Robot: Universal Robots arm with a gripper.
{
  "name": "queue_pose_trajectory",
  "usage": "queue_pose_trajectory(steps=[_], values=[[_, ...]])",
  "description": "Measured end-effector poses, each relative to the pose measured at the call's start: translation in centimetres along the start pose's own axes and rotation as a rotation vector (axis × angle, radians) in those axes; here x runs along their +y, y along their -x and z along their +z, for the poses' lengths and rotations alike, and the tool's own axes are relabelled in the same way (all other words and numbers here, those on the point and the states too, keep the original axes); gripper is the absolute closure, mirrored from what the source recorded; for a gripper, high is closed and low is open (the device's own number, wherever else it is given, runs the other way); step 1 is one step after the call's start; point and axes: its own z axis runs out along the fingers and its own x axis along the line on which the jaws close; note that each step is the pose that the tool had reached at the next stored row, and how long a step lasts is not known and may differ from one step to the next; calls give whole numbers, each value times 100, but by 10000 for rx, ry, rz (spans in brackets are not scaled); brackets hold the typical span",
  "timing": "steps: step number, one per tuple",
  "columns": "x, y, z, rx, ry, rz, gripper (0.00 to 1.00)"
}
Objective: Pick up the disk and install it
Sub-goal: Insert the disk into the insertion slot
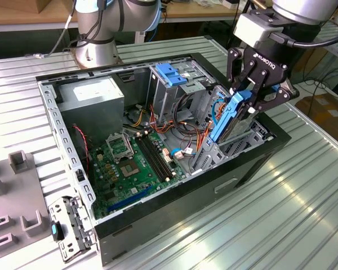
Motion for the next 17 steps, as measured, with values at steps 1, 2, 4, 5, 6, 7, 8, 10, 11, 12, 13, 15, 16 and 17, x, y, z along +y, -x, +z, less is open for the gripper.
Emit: queue_pose_trajectory(steps=[1,2,4,5,6,7,8,10,11,12,13,15,16,17], values=[[0,0,0,-1,0,0,63],[0,0,1,-1,0,0,63],[0,-1,0,1,0,0,62],[0,-1,0,-1,0,-1,56],[0,-1,1,-1,0,-1,56],[0,-1,0,0,0,-1,56],[0,-1,1,-2,0,0,56],[0,-1,1,-1,0,-1,56],[0,-1,1,-1,0,0,56],[0,-1,1,-1,0,-1,57],[0,-1,1,-2,0,0,64],[0,-1,1,-1,0,0,76],[0,-1,1,-1,0,0,82],[0,-1,1,-1,0,-1,88]])
